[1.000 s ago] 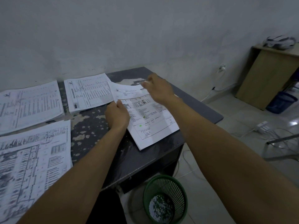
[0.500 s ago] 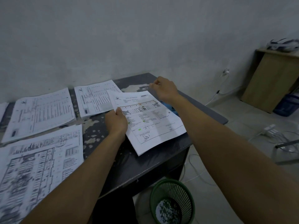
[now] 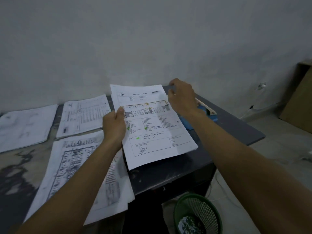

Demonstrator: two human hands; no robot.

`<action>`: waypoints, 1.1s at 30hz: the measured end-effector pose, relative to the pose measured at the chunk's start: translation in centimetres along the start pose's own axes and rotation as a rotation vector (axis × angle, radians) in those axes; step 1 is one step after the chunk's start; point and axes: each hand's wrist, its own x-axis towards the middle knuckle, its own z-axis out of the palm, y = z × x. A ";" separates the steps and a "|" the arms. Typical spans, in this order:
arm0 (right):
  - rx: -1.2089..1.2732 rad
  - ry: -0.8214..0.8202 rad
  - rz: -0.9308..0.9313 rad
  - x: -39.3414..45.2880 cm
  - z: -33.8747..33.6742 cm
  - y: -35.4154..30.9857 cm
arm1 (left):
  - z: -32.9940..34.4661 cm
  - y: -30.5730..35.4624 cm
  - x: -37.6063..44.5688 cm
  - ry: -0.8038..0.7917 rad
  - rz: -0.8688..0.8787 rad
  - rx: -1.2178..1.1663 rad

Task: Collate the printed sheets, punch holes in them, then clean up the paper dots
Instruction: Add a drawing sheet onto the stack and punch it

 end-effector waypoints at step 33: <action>0.489 -1.187 0.370 -14.1 17.5 -31.0 | -42.0 -5.0 1.5 0.002 -0.072 0.894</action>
